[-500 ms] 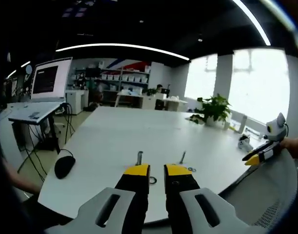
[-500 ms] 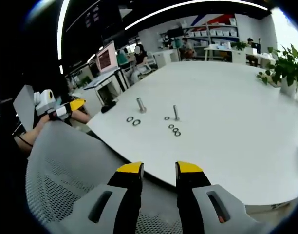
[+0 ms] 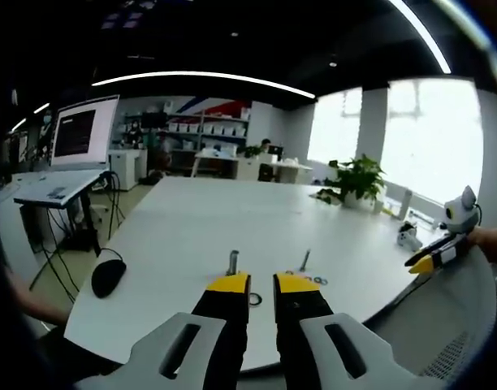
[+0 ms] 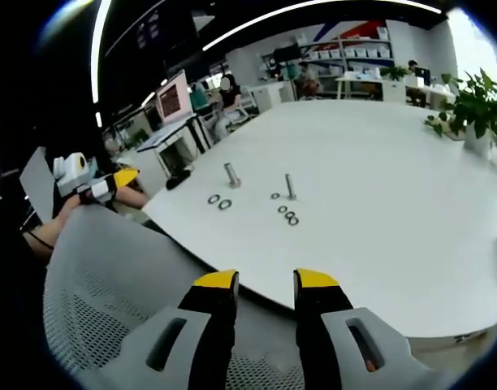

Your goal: Place the washer onto the threaded stud by aligning its center hole with the stud, sliding it down to the base, and recovering from edge contact or off-axis alignment until the washer reaches the visible bottom stop.

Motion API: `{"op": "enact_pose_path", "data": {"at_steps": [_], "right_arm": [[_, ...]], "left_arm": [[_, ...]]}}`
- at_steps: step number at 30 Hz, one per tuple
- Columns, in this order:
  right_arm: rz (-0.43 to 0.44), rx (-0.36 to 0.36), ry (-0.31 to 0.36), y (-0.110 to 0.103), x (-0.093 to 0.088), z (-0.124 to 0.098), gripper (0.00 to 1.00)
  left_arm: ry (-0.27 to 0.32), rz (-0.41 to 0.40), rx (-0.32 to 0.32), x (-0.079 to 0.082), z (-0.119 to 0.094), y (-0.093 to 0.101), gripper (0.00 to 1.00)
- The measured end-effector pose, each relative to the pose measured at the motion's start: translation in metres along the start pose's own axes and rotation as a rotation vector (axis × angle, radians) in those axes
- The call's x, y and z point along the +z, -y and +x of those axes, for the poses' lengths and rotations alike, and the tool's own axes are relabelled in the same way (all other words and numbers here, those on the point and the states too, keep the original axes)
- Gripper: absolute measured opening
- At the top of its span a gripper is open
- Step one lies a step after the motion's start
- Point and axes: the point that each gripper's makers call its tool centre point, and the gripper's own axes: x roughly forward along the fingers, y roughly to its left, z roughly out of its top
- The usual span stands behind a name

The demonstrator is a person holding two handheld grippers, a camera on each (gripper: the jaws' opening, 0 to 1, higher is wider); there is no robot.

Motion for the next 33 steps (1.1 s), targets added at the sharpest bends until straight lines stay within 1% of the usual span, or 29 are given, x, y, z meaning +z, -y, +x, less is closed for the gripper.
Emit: {"op": "enact_pose_path", "data": {"at_steps": [15, 33], "right_arm": [[0.004, 0.012, -0.008, -0.0012, -0.0013, 0.0008, 0.29], [0.006, 0.016, -0.020, -0.0025, -0.0032, 0.0008, 0.29]], "left_arm": [[0.006, -0.008, 0.000, 0.0010, -0.0002, -0.0002, 0.09], [-0.003, -0.004, -0.003, 0.0001, 0.0002, 0.0006, 0.09]]}}
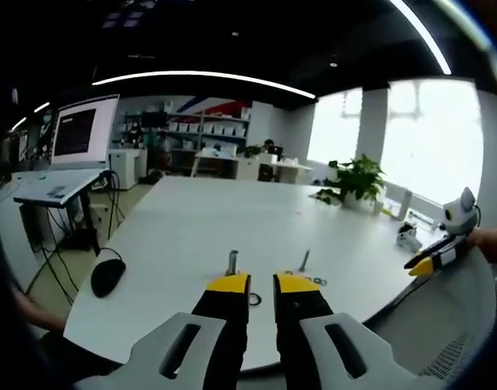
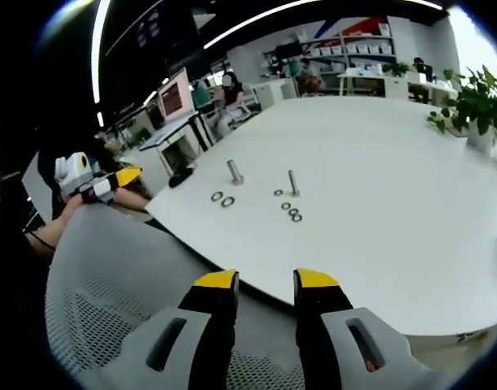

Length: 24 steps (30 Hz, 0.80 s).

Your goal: Place the washer onto the threaded stud by aligning its center hole with the stud, sliding it down to the base, and recovering from edge contact or off-axis alignment until the washer reaches the visible bottom stop.

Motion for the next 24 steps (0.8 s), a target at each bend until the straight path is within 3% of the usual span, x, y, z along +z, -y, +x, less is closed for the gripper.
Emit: {"op": "enact_pose_path", "data": {"at_steps": [14, 15, 18, 24], "right_arm": [[0.002, -0.015, -0.014, 0.001, -0.001, 0.000, 0.29], [-0.008, -0.012, -0.015, 0.000, -0.001, 0.000, 0.29], [-0.062, -0.001, 0.064, -0.002, 0.016, -0.001, 0.28], [-0.144, 0.042, 0.022, -0.005, 0.014, -0.001, 0.28]], "left_arm": [[-0.004, -0.003, -0.006, -0.001, 0.000, -0.001, 0.09], [-0.004, -0.003, -0.006, -0.001, 0.001, -0.001, 0.09], [0.001, -0.010, -0.004, 0.001, 0.001, -0.001, 0.09], [0.007, -0.013, -0.005, 0.002, 0.001, -0.001, 0.09]]}}
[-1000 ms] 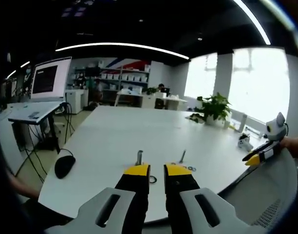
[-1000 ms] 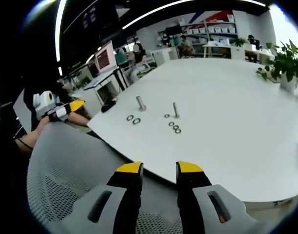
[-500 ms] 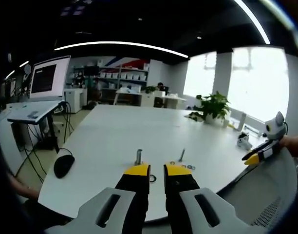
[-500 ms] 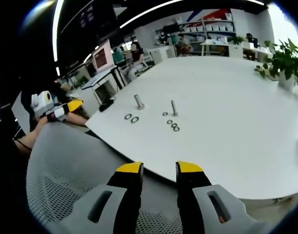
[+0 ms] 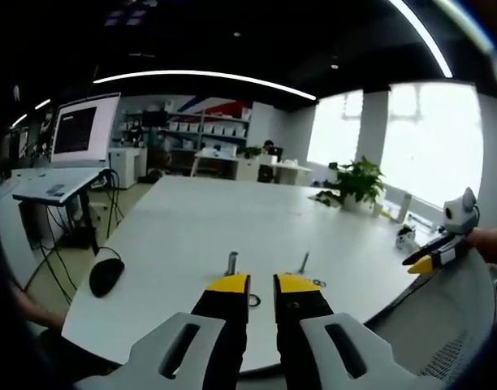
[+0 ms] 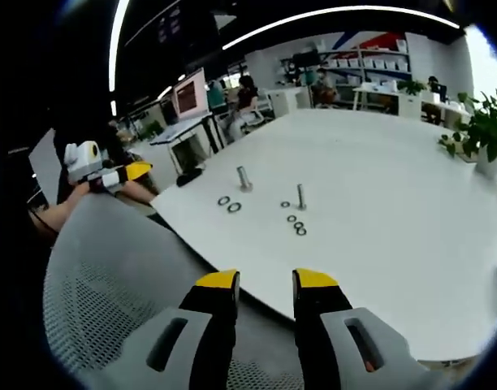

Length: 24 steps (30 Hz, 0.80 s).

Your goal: Place the washer onto the threaded stud by aligning its center hole with the stud, sliding it down to the base, and recovering from edge contact or off-axis alignment until the washer reaches the visible bottom stop.

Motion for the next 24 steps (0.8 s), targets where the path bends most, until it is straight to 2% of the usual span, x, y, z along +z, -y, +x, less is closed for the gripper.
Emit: {"op": "enact_pose_path", "data": {"at_steps": [4, 10, 16, 24], "right_arm": [[-0.089, 0.006, -0.038, 0.008, 0.006, 0.003, 0.28], [-0.128, 0.023, -0.056, 0.019, 0.023, 0.013, 0.28], [-0.166, 0.064, -0.075, 0.020, 0.035, 0.033, 0.28], [-0.247, 0.144, -0.175, 0.017, 0.040, 0.068, 0.29]], "left_arm": [[0.008, -0.006, 0.002, 0.001, 0.000, -0.001, 0.09], [0.028, -0.012, 0.000, 0.004, 0.000, -0.001, 0.08], [0.036, -0.020, 0.001, 0.005, 0.000, -0.001, 0.07], [0.041, -0.037, 0.007, 0.007, 0.002, -0.003, 0.06]]}}
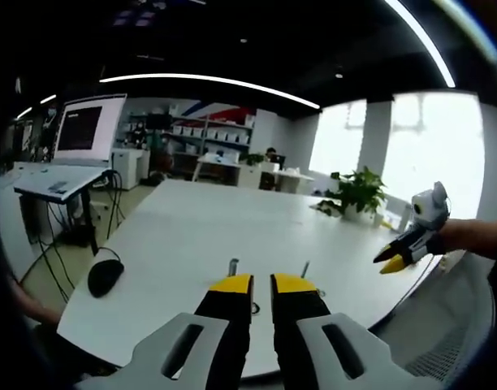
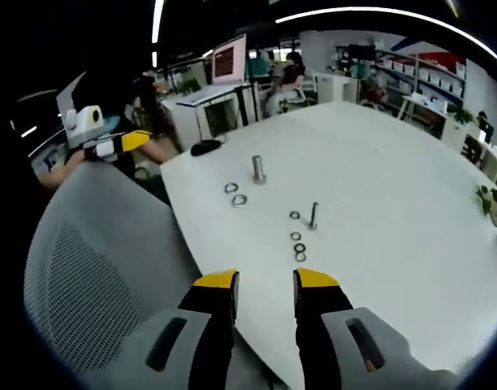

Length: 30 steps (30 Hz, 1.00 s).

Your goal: Place the washer onto the threaded stud by aligning its center hole with the stud, sliding it down to the base, and recovering from edge contact or off-axis alignment until the washer reaches the visible bottom stop.

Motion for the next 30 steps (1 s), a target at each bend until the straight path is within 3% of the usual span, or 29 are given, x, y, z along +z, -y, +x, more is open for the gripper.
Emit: {"op": "enact_pose_path", "data": {"at_steps": [10, 30], "right_arm": [[-0.069, 0.073, -0.113, 0.009, 0.010, 0.032, 0.30], [-0.196, 0.119, -0.324, 0.037, -0.001, 0.078, 0.30]], "left_arm": [[-0.008, 0.000, 0.001, 0.000, 0.002, -0.002, 0.04], [-0.009, -0.010, 0.006, 0.000, 0.002, -0.003, 0.04]]}}
